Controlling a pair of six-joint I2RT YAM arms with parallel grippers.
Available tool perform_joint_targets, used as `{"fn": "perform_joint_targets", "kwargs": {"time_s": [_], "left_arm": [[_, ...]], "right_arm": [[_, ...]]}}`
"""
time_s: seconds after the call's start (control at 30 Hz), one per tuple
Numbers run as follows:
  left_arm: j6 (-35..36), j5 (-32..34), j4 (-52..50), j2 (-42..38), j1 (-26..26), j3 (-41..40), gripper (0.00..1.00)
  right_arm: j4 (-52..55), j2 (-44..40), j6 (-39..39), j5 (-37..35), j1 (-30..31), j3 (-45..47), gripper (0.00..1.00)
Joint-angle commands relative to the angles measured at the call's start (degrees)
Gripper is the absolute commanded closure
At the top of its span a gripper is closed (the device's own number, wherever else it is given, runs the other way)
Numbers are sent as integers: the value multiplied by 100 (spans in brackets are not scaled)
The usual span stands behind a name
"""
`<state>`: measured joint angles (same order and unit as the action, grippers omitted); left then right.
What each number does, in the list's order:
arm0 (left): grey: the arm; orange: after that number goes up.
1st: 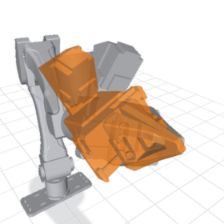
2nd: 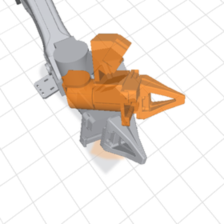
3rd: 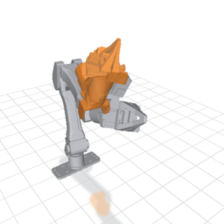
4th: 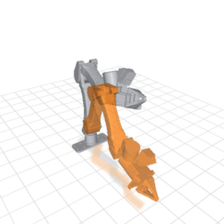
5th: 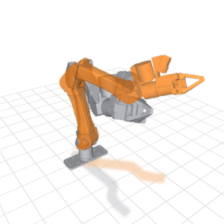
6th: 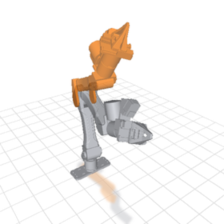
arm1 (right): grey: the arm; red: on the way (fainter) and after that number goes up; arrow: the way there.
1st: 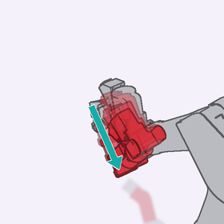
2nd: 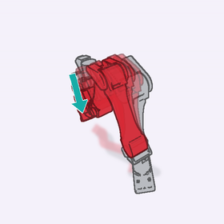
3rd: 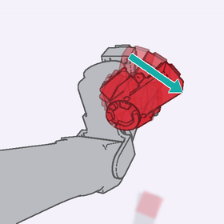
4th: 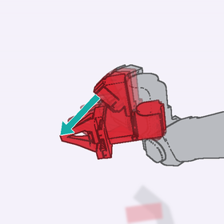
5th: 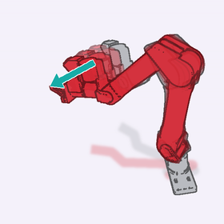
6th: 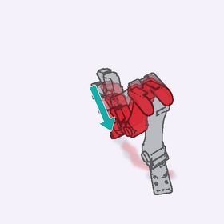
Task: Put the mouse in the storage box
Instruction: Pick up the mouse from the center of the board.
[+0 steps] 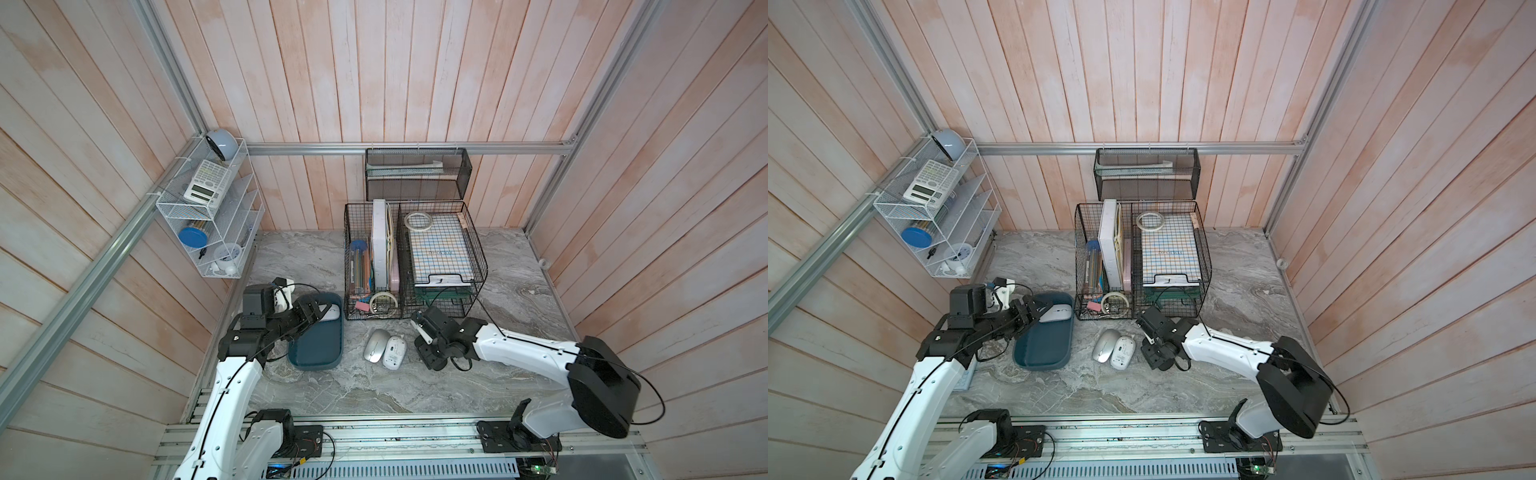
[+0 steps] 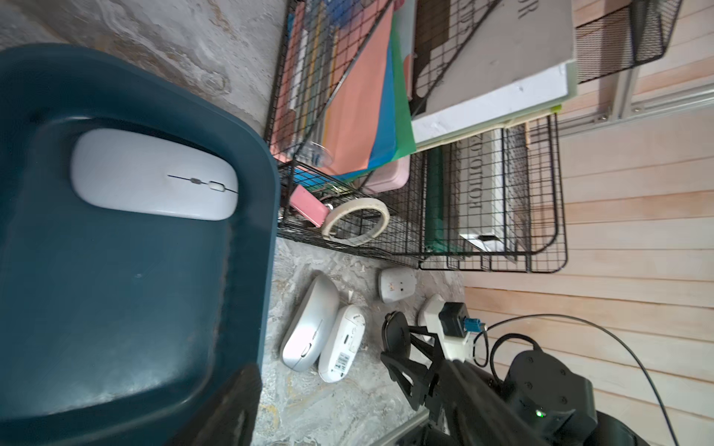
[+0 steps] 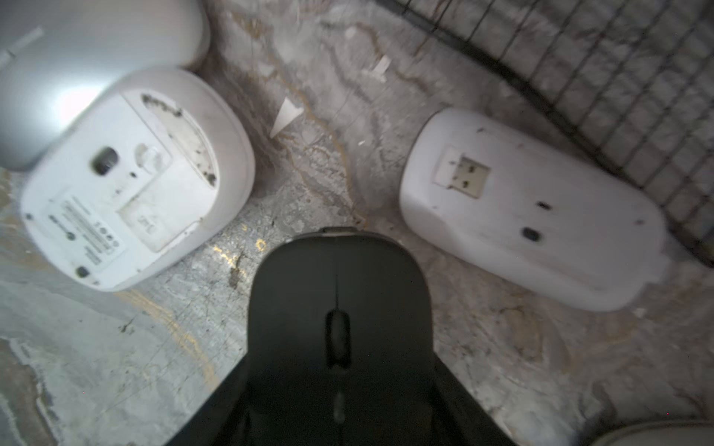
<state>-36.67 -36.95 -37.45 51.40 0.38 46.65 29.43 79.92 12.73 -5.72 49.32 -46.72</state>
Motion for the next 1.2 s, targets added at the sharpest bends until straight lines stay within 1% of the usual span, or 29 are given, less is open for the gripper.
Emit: {"fn": "perform_joint_targets", "kwargs": {"time_s": [0.0, 0.1, 0.13, 0.17, 0.23, 0.3, 0.37, 0.43, 0.53, 0.67, 0.77, 1.03, 1.1, 1.17], "left_arm": [[-235, -844, 406, -36, 15, -118, 22], [-350, -1145, 656, -48, -76, -243, 22], [-367, -1209, 723, -48, -170, -268, 22], [-385, -1218, 776, -40, -366, -263, 22], [-402, -1051, 800, -8, -903, -186, 22], [-436, -687, 833, 92, -1600, -75, 22], [-535, -478, 1028, 207, -2159, -55, 22], [-719, -362, 1388, 333, -2619, -107, 22], [-938, -220, 1947, 706, -3310, -155, 23], [-748, 139, 1891, 1241, -4079, 78, 24], [-725, 273, 2014, 1493, -4402, 137, 25], [-845, 212, 2548, 2079, -4868, 88, 30], [-892, 50, 2771, 2262, -4948, 44, 33], [-929, 61, 2876, 2435, -5016, 13, 36]], "right_arm": [[-190, -800, -273, -205, -81, 264, 39], [-747, -1650, -183, -263, -81, 709, 41], [-1003, -1903, -213, -153, -85, 887, 40], [-1358, -2193, -398, 78, -85, 1139, 40], [-2038, -2724, -562, 400, -23, 1639, 40], [-2673, -3230, -763, 699, 110, 2089, 41], [-2973, -3544, -1009, 873, 275, 2323, 42], [-3072, -3658, -1177, 1003, 404, 2405, 42], [-3049, -3536, -1403, 1232, 624, 2346, 42], [-2998, -3303, -1562, 1366, 862, 2231, 42], [-2996, -3216, -1615, 1411, 973, 2185, 42], [-3027, -3303, -1602, 1477, 1016, 2192, 41], [-3022, -3321, -1611, 1458, 1018, 2202, 41], [-3022, -3308, -1610, 1472, 1019, 2204, 41]]}}
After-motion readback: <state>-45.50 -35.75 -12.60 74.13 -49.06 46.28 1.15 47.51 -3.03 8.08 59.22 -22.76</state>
